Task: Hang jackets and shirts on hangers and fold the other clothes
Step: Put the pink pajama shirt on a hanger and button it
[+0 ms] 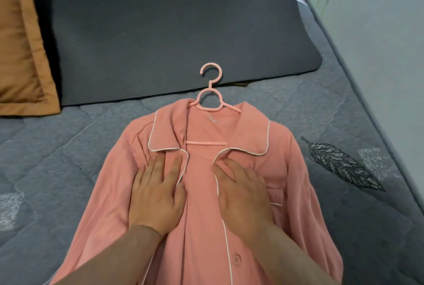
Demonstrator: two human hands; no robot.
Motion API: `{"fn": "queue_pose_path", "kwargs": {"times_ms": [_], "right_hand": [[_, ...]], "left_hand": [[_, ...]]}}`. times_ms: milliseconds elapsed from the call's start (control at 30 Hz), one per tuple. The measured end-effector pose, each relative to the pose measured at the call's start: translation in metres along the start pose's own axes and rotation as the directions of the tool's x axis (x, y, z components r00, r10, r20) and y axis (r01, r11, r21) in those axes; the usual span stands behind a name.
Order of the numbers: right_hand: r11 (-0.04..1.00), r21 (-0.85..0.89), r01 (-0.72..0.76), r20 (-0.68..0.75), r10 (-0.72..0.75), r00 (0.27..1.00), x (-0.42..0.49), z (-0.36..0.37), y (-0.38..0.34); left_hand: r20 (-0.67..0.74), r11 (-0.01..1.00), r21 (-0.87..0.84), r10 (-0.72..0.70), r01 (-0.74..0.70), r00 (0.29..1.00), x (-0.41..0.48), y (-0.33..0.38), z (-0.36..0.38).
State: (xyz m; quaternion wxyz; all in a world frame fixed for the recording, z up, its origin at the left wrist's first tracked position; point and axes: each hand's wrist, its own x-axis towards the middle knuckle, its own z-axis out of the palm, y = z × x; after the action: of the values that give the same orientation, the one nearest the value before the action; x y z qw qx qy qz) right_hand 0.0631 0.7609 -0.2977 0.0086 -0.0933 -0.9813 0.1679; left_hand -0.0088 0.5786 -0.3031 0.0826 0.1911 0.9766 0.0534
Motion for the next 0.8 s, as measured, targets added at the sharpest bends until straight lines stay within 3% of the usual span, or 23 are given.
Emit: {"fn": "queue_pose_path", "kwargs": {"times_ms": [100,233,367,467,600,700,800], "right_hand": [[1.0,-0.007,-0.021,0.053,0.021,0.998,0.005,-0.007,-0.007],[0.996,0.084,0.013,-0.051,-0.009,0.999,0.029,0.003,-0.009],[0.917,0.353,-0.184,-0.14,0.246,0.959,0.054,0.01,-0.013],[0.929,0.337,-0.151,-0.262,0.246,0.933,0.051,0.016,-0.021],[0.928,0.311,-0.203,-0.194,0.271,0.943,0.06,0.007,-0.021],[0.916,0.348,-0.199,-0.086,0.242,0.966,0.077,-0.003,-0.029],[0.846,0.511,-0.154,-0.055,0.211,0.976,0.076,-0.001,-0.034]], "left_hand": [[0.041,0.999,-0.035,-0.012,0.013,0.999,0.0,-0.001,-0.003],[-0.023,0.993,-0.114,0.009,-0.012,1.0,-0.004,-0.005,-0.005],[-0.131,0.986,-0.165,-0.01,-0.012,0.991,0.006,-0.004,-0.017],[0.023,0.998,-0.034,-0.06,0.06,0.998,0.026,0.012,-0.042],[-0.034,0.934,-0.333,-0.146,0.127,0.989,0.045,0.019,-0.048],[-0.078,0.72,-0.684,-0.232,0.118,0.97,0.059,0.026,-0.048],[-0.116,0.657,-0.753,-0.157,0.016,0.981,0.065,0.044,-0.041]]}}
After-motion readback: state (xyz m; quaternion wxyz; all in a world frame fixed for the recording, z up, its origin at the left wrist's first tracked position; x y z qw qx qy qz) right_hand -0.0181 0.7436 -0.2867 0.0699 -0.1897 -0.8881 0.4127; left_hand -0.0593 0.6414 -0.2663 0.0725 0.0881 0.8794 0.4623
